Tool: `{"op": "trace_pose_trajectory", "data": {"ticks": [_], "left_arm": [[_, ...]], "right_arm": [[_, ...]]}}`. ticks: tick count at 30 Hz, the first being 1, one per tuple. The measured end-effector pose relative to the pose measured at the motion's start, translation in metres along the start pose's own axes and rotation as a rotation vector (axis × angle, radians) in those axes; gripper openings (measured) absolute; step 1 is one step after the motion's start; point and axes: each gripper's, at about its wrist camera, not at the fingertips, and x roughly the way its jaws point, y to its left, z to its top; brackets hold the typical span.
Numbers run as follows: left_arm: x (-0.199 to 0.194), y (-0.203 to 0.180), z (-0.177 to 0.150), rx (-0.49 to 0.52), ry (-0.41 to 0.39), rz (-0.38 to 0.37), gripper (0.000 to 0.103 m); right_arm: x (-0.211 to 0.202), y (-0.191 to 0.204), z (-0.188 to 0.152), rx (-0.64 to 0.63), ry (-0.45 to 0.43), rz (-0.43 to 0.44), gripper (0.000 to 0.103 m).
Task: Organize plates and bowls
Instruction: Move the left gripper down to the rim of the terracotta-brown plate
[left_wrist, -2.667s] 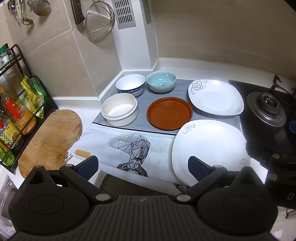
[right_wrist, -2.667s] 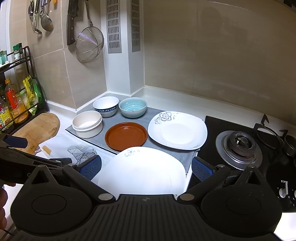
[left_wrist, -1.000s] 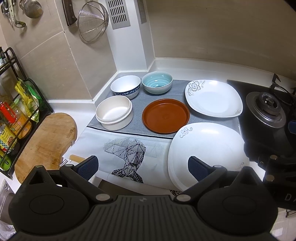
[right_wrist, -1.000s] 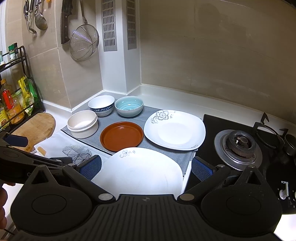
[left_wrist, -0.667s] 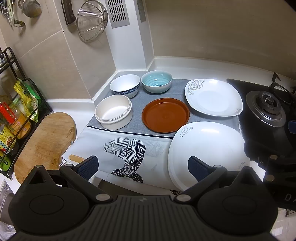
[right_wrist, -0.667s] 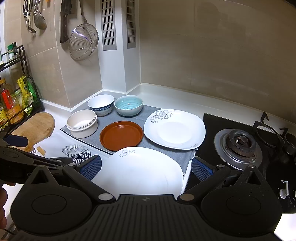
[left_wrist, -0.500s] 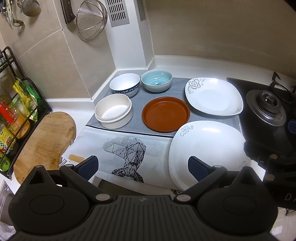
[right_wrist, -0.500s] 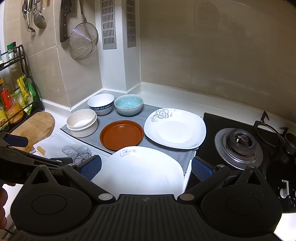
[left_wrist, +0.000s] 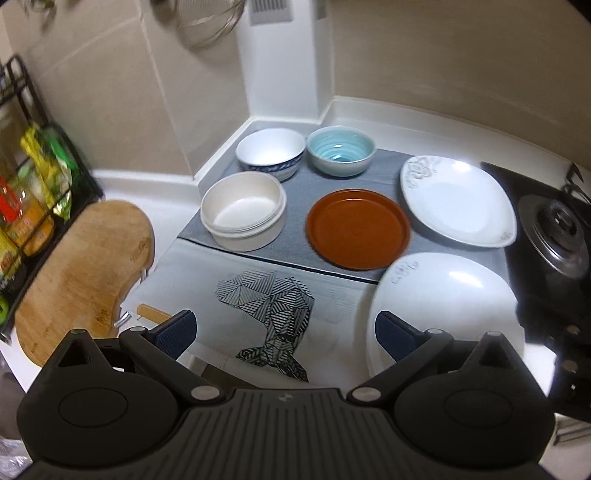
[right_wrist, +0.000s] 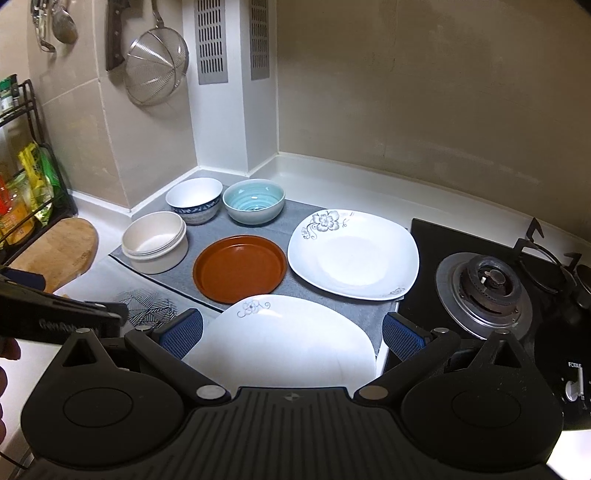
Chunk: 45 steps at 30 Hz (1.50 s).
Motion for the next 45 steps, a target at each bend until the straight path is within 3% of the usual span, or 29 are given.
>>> {"op": "trace_pose_trajectory", "data": {"ticks": [8,14,18,26,38,45], "left_arm": [[0.057,0.023,0.031,-0.036,0.073,-0.032,0.103],[0.109,0.041,0.056,-0.077,0.132,-0.061,0.103],[0.139,0.049,0.069,-0.093,0.18,-0.105,0.103],[0.186,0.053,0.077,-0.106,0.312,-0.195,0.103],[0.224,0.056,0.075,-0.246,0.434,-0.197,0.103],[0.231,0.044,0.083,-0.265,0.422,-0.185,0.103]], "right_arm": [[0.053,0.004,0.023,0.064,0.09,0.01,0.103],[0.1,0.003,0.042,0.182,0.172,0.048,0.103],[0.13,0.004,0.054,0.279,0.218,0.08,0.103],[0.177,0.013,0.076,0.351,0.254,0.087,0.103],[0.237,0.007,0.08,0.428,0.376,0.171,0.103],[0.267,-0.004,0.07,0.493,0.462,0.148,0.103]]}}
